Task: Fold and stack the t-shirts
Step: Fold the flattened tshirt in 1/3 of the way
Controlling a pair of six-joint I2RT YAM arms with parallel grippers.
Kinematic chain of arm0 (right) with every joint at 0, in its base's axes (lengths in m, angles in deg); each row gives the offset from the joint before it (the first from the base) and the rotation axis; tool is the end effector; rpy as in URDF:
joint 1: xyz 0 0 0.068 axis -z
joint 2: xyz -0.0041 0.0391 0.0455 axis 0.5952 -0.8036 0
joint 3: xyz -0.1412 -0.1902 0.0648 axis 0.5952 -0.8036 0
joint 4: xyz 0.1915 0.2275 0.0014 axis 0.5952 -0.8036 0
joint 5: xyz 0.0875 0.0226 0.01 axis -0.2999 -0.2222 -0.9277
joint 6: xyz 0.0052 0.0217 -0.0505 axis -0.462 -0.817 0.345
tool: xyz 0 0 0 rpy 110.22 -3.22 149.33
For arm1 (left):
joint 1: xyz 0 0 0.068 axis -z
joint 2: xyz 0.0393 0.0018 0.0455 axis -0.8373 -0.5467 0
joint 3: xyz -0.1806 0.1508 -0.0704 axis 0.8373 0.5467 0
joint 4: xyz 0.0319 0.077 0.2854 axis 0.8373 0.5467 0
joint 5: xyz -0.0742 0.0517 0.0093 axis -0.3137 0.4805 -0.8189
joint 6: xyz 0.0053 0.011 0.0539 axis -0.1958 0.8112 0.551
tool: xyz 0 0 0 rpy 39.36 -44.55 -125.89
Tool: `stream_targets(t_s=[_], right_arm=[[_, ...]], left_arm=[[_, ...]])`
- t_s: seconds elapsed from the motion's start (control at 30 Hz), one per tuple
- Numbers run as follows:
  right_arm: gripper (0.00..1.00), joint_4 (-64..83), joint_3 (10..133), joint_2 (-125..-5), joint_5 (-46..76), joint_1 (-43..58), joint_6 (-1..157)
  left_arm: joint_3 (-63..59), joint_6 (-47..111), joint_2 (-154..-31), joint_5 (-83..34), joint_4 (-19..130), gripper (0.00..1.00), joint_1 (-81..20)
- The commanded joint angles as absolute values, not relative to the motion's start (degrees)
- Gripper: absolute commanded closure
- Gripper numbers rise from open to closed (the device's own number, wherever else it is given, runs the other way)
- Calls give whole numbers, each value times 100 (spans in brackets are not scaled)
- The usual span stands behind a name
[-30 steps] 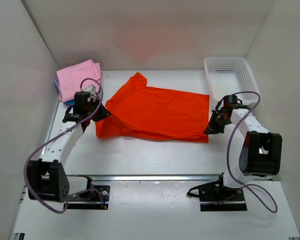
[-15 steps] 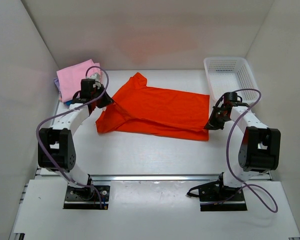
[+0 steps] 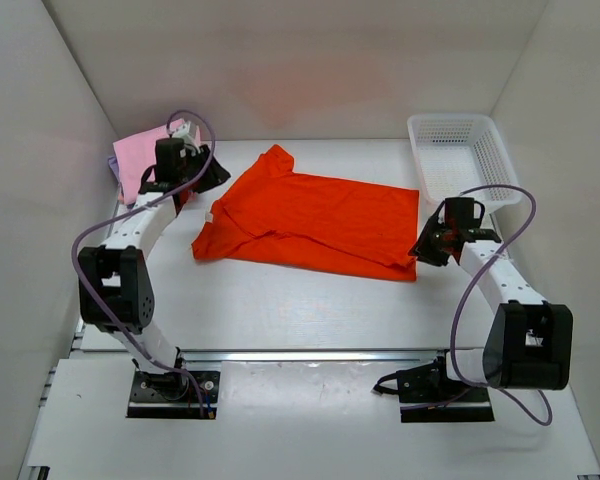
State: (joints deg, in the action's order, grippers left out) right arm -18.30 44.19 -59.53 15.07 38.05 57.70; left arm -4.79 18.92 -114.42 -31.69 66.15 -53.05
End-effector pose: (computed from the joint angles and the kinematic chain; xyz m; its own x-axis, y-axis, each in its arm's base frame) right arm 0.3032 -0.0033 0.1749 -0.7554 0.4705 -0.4560 0.3333 0.8751 0.3509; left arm 0.4266 -0.0384 0.2395 -0.5866 -0.3685 -0.7212 0.0496 0.8725 -0.4861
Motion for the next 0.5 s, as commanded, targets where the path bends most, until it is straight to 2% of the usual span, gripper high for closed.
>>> stream_targets(t_s=[0.0, 0.13, 0.23, 0.33, 0.47], right_arm=[[74, -1326, 4295, -5893, 1532, 3688, 5841], [83, -1027, 4215, -6270, 1399, 3170, 5825], [89, -904, 4180, -6569, 1364, 2976, 5851], [90, -693, 4145, -6894, 1495, 2906, 5930], [84, -482, 4241, -7105, 1776, 3239, 6044]], left_arm=[[397, 2181, -10862, -3022, 7209, 53, -5212], [1682, 2181, -10526, -2687, 7051, 56, -4922], [1878, 2234, -10718, -2547, 7191, 57, -4860], [1623, 2410, -11123, -2344, 7447, 58, -4728], [1509, 2515, -11360, -2221, 7438, 59, -4702]])
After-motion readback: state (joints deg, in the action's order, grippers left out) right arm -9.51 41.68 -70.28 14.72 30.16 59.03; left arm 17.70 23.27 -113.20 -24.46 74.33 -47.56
